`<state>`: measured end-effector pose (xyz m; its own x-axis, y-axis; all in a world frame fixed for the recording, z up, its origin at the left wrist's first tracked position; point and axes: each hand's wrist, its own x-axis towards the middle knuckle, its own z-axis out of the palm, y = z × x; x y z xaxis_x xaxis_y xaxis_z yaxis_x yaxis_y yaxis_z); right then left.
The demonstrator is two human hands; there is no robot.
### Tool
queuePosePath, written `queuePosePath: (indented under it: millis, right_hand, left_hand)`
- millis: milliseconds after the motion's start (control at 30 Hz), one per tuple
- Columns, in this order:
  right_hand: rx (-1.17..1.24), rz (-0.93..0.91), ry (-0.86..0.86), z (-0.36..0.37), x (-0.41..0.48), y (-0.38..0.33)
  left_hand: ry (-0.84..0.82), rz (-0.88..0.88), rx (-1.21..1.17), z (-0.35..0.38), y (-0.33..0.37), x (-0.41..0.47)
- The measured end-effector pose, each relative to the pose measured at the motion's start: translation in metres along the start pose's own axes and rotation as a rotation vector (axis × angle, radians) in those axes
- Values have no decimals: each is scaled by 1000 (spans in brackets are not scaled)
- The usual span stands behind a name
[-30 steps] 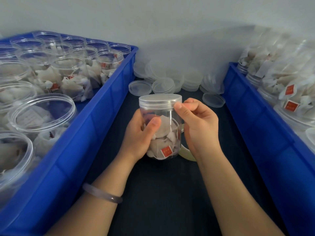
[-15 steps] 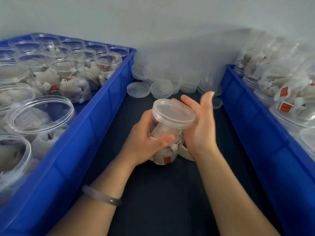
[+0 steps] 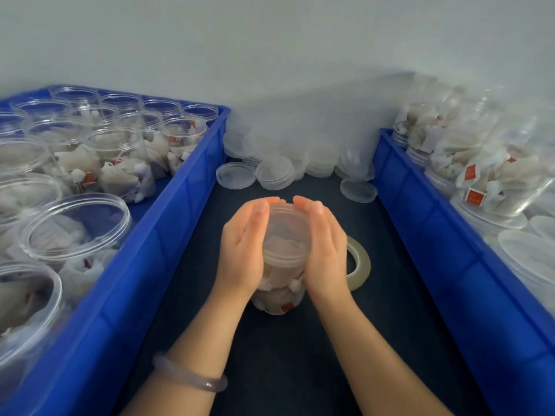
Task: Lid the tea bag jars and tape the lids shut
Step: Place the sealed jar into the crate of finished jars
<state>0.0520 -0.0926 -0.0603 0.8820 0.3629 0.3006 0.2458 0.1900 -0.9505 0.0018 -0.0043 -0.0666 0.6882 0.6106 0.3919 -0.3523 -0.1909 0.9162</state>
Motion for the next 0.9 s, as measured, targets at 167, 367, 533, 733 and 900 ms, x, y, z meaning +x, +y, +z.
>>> queuePosePath:
  millis: [167,367,533,733,900]
  right_hand:
    - [-54,54,-56,-12,-18,-6]
    - [19,-254,228,-32,-24,-88]
    - [-27,-456,498,-98,-10,-182]
    - [-345,-309,854,-194,25,-205]
    - [-378,-97,945,-251,67,-176]
  left_hand:
    - [-58,19,-43,-2,-1,-11]
    - [-11,295,-198,51,75,-21]
    - [-27,393,-225,130,165,-9]
    - [-388,336,63,221,180,-5]
    - [-521,330,337,276,166,2]
